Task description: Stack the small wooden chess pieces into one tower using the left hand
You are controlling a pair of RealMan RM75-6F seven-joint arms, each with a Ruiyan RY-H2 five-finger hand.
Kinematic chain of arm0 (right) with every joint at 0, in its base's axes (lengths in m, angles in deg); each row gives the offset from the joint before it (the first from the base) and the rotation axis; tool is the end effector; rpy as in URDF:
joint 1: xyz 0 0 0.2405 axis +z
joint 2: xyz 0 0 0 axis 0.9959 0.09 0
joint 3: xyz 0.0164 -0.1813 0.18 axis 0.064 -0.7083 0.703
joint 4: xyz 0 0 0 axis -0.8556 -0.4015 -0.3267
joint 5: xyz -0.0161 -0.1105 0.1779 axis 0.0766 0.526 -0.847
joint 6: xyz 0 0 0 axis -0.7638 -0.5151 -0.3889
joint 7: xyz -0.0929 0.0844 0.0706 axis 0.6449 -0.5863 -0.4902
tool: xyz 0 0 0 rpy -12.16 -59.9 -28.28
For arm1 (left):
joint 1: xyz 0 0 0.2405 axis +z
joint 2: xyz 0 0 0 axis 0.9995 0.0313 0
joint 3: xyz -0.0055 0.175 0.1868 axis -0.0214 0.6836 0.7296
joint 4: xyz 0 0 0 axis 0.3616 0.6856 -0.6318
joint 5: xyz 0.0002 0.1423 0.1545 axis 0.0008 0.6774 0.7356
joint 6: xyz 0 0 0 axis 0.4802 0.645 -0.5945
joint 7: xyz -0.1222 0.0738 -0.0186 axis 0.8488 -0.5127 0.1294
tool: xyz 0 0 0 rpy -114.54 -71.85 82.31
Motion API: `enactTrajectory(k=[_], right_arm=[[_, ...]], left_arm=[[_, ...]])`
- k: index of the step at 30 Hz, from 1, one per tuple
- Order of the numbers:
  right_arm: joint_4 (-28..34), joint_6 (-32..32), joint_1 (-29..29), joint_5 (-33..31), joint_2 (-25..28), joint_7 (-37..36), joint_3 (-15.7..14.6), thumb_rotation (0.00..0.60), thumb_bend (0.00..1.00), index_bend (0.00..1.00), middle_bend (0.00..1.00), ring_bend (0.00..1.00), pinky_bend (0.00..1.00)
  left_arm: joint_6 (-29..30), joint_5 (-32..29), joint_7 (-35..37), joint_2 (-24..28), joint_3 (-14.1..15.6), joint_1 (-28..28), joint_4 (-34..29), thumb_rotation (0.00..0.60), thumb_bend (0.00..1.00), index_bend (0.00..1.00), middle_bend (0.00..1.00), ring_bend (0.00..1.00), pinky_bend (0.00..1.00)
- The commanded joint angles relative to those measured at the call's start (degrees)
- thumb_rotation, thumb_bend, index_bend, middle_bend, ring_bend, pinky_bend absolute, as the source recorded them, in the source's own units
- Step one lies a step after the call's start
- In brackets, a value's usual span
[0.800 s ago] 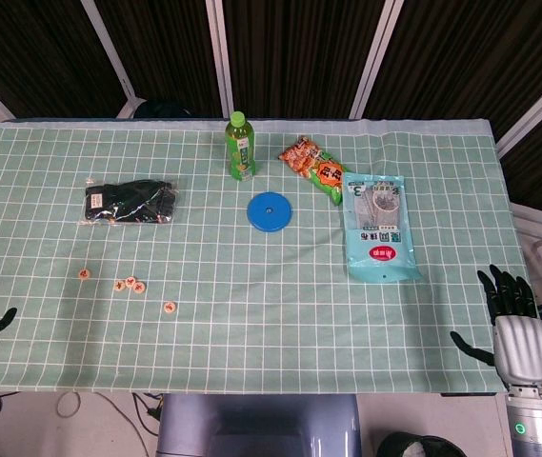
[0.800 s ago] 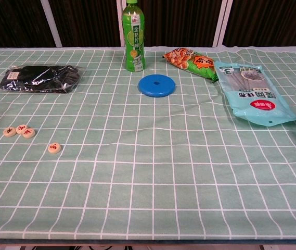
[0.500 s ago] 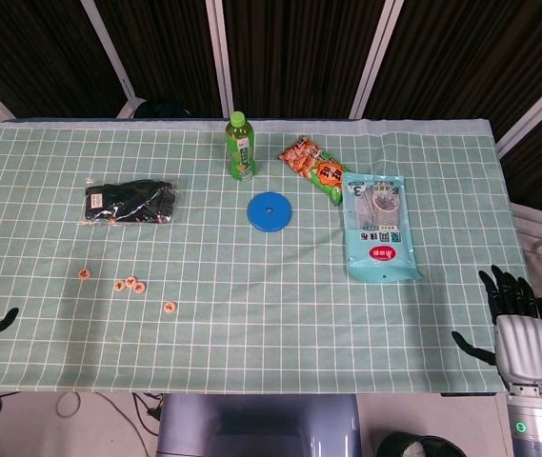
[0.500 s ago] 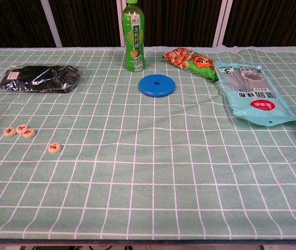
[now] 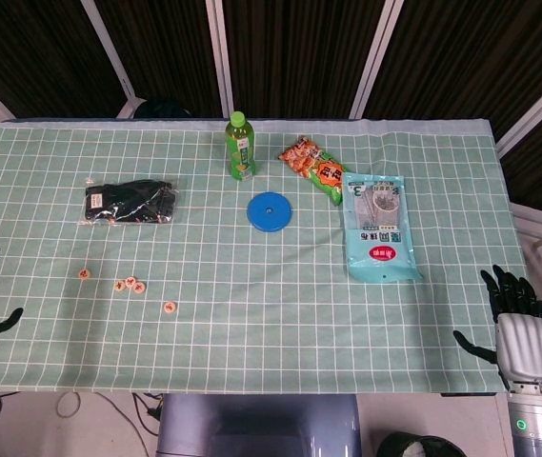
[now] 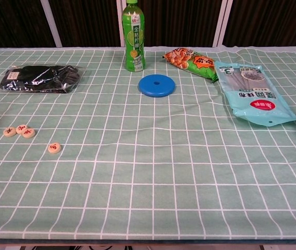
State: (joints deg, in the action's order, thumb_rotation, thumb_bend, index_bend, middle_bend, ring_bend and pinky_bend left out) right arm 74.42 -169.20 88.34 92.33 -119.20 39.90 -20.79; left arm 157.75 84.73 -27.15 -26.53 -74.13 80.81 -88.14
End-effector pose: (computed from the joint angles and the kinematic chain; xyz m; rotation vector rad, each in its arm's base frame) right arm -0.3061 -0.1855 0.1272 1.2542 -0.8775 0.9389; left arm -0.3304 0.2087 0.1484 -1.2972 -0.8528 -0.7891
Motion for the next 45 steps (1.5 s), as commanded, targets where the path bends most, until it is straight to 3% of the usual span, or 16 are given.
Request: enactTrajectory(k=[1, 8, 11, 19, 27, 45], right_arm=[[-0.11, 0.30, 0.03, -0.44, -0.02, -0.06, 0.12, 0.600, 0.25, 0.06, 0.00, 0.02, 0.00], [-0.15, 0.52, 0.13, -1.11, -0.29, 0.18, 0.43, 0.600, 0.25, 0.06, 0.00, 0.02, 0.00], [-0.20, 0.74, 0.15, -1.62, -0.47, 0.47, 0.55, 0.600, 0.25, 0.06, 0.00, 0.02, 0.00], [-0.46, 1.03, 0.23, -2.23, -0.73, 0.70, 0.73, 0.600, 0.25, 0.06, 0.00, 0.02, 0.00], [-0.47, 1.03, 0.23, -2.67, -0.89, 0.79, 0.95, 0.600, 0.25, 0.06, 0.00, 0.02, 0.00], [-0.33, 1.17, 0.13, -4.37, -0.78, 0.45, 1.81, 0.600, 0.25, 0.06, 0.00, 0.02, 0.00]], left_arm=[[-1.74, 1.09, -1.02, 0.48, 0.20, -1.45, 0.02, 0.600, 0.15, 0.09, 0.04, 0.00, 0.07], [-11.86, 3.11, -1.83, 2.27, -0.61, -8.81, -2.12, 0.600, 0.15, 0.17, 0.05, 0.00, 0.08], [-19.22, 0.87, -4.12, 2.76, -1.97, -13.63, -1.98, 0.600, 0.15, 0.20, 0.05, 0.00, 0.08], [-28.18, -4.63, -12.81, 0.03, -2.72, -20.24, -1.13, 0.600, 0.15, 0.25, 0.06, 0.00, 0.08], [-31.50, -9.18, -19.10, -5.28, -1.88, -23.90, 1.69, 0.600, 0.15, 0.29, 0.06, 0.00, 0.08], [-30.37, -8.25, -21.73, -11.88, 1.14, -26.26, 4.61, 0.600, 0.20, 0.39, 0.09, 0.00, 0.08]])
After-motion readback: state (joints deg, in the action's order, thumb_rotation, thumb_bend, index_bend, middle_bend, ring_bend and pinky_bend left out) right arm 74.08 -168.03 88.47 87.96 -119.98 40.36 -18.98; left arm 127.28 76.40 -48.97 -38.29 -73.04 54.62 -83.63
